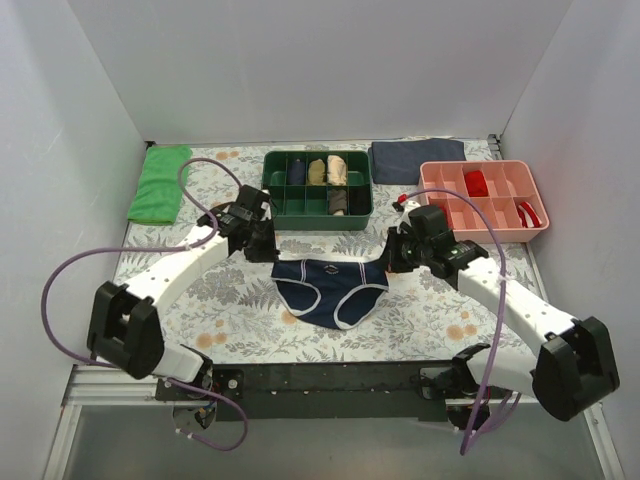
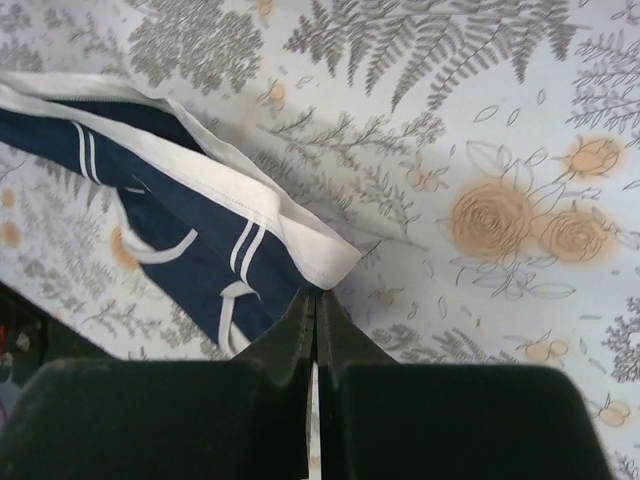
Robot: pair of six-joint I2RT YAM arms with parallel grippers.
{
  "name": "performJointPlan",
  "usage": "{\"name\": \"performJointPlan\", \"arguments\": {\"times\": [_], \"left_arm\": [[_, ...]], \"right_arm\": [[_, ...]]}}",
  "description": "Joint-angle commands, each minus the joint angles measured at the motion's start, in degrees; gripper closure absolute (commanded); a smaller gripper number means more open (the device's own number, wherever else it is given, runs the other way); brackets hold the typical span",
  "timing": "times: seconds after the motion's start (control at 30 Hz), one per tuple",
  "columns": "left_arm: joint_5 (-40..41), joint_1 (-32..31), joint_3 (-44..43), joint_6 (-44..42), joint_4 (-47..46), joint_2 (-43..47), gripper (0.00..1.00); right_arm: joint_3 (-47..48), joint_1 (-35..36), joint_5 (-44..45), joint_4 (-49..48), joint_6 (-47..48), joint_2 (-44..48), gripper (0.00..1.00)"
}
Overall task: Roll the underwear
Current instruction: Flatten out the underwear at the center of the board.
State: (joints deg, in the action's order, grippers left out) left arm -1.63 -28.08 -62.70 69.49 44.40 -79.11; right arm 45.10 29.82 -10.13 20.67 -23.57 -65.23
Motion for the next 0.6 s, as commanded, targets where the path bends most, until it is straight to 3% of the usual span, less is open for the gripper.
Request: {"name": "performJointPlan", "arguments": {"times": [0.0, 0.33, 0.57], "left_arm": [[0.93, 0.48, -0.58, -3.22, -9.13, -4.89, 1.0], [3.65, 1.09, -6.72, -6.65, -17.68, -18.69, 0.99], [5.85, 1.71, -11.48, -9.64, -19.09, -26.34, 0.91]], "right_arm": [[-0.28, -1.78, 4.67, -10.02, 1.33, -5.5, 0.99], [-0.1, -4.51, 8.54, -17.49, 1.78, -15.62, 0.94], [-2.39, -4.77, 9.78, -22.25, -1.12, -20.1, 0.95]]}}
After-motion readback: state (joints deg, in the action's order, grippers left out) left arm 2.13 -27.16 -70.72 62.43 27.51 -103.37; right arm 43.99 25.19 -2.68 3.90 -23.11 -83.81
